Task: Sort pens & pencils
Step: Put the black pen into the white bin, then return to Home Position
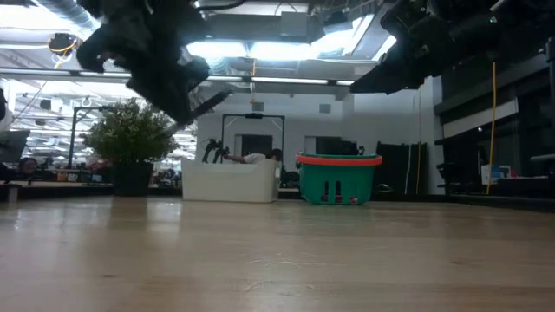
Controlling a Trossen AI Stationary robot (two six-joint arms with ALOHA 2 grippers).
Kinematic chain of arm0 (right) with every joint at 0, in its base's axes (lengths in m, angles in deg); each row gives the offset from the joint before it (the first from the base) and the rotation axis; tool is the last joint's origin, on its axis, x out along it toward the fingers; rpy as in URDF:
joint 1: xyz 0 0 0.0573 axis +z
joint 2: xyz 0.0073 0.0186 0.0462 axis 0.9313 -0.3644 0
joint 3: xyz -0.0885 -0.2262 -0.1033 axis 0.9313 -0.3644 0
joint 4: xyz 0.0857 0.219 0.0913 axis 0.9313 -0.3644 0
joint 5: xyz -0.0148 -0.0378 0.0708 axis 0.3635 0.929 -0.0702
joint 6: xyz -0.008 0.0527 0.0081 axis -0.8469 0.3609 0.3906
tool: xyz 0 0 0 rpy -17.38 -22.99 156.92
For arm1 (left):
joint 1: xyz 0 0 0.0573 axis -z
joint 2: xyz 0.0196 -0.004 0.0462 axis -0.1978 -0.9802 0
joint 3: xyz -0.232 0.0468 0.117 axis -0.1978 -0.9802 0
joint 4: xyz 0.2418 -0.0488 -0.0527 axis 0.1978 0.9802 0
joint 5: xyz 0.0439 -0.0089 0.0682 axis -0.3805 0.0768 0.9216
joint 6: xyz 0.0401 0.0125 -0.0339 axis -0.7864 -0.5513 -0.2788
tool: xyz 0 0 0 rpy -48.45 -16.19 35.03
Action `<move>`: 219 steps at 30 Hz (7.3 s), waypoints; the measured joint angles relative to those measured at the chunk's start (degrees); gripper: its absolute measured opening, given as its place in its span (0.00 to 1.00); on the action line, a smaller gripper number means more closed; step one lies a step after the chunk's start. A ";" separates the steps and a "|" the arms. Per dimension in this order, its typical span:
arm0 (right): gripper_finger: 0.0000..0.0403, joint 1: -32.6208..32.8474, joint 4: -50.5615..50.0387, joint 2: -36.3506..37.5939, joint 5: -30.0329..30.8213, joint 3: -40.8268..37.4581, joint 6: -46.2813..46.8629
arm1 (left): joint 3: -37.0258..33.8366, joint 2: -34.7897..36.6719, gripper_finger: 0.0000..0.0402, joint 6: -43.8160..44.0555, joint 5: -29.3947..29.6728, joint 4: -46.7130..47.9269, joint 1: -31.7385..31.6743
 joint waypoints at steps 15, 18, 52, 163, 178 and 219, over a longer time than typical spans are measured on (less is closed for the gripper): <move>0.05 -0.01 -0.60 0.00 0.00 0.00 1.37 | -24.41 11.15 0.04 0.76 -2.30 -37.71 -5.44; 0.05 -0.01 -0.59 0.00 0.00 0.00 1.37 | -28.78 11.90 0.04 2.05 -3.28 -46.76 -6.86; 0.05 -0.02 0.41 0.00 0.02 0.00 -0.33 | -40.43 11.71 0.04 13.57 26.06 -78.21 -11.35; 0.05 -0.16 0.30 0.00 0.06 0.00 -0.44 | 23.32 -20.88 0.18 1.00 -13.59 8.88 -34.55; 0.05 0.98 -1.97 4.19 -4.52 0.00 -0.03 | 4.68 6.49 0.18 2.03 -16.41 -9.47 -20.96; 0.05 21.50 -25.25 62.02 0.57 -15.12 4.90 | -37.87 68.16 0.18 15.67 12.94 -24.04 11.34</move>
